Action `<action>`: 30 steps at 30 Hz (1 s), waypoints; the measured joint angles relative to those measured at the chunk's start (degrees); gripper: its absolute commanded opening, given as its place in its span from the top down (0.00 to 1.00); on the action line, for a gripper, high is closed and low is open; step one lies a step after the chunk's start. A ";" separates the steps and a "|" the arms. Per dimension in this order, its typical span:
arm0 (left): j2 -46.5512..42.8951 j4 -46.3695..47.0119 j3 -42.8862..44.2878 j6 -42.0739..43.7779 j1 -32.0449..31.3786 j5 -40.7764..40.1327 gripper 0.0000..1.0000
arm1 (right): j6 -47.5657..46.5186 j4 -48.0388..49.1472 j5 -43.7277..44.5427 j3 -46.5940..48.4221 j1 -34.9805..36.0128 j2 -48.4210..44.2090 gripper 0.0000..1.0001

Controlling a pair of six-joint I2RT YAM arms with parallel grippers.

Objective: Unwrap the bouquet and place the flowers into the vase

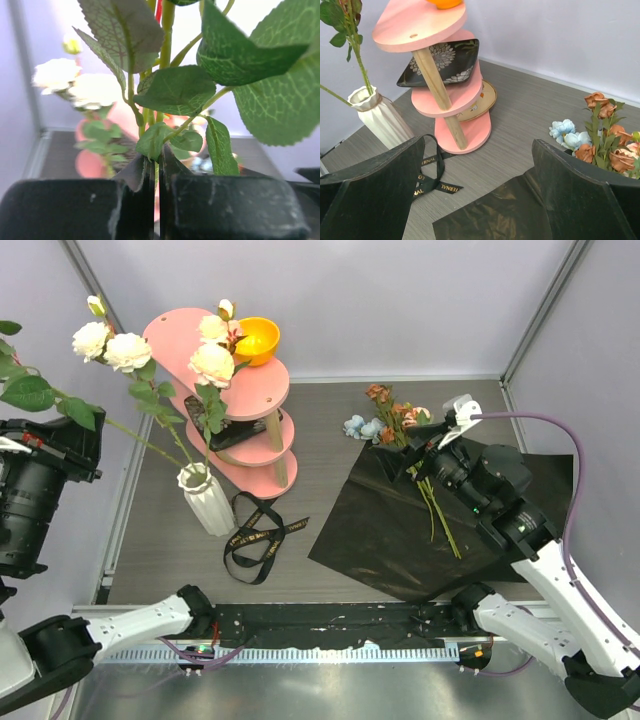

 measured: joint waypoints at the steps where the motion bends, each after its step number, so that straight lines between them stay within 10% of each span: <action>1: -0.24 0.33 -0.39 1.79 0.02 -3.26 1.00 | 0.00 -0.15 0.13 0.00 0.00 0.42 0.06; 30: 5.73 13.16 -5.79 12.57 0.00 -18.23 1.00 | -0.92 -1.77 1.79 -0.04 0.00 -0.48 0.06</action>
